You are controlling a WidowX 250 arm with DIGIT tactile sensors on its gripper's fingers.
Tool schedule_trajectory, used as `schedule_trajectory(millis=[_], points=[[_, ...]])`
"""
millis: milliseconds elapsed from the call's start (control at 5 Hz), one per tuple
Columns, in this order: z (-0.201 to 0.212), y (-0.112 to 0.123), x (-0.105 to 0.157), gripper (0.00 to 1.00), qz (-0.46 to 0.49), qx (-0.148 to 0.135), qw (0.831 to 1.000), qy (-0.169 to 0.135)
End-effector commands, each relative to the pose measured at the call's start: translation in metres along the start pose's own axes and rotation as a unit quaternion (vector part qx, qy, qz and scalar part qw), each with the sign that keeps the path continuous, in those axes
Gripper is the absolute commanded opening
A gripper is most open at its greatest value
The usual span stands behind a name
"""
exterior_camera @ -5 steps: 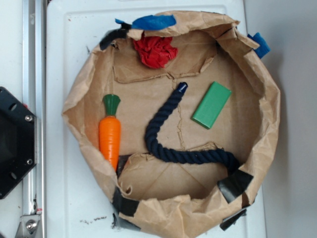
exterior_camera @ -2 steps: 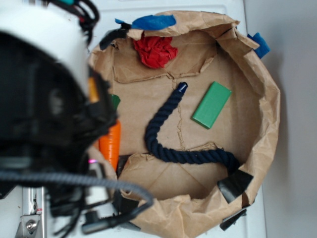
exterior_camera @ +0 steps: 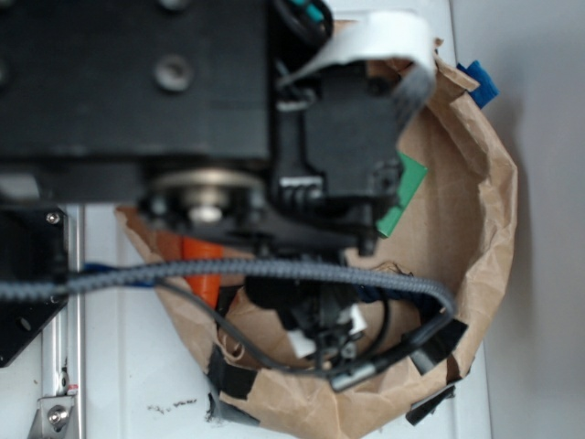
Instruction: Grab the green block.
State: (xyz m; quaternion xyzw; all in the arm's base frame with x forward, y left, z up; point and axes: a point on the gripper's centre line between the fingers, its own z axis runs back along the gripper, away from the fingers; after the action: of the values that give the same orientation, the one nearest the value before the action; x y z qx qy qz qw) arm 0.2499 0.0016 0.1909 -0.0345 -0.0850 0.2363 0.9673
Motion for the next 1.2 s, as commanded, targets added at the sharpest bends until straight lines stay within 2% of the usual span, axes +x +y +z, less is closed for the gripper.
schedule_trajectory(millis=[0,400,600,1000], points=[[0.002,0.014,0.017,1.00,0.098,-0.010,0.995,-0.012],[0.002,0.014,0.017,1.00,0.098,-0.010,0.995,-0.012],[-0.026,0.027,0.026,1.00,0.145,0.038,0.988,-0.034],[-0.063,0.021,0.020,1.00,0.123,0.041,0.989,-0.069]])
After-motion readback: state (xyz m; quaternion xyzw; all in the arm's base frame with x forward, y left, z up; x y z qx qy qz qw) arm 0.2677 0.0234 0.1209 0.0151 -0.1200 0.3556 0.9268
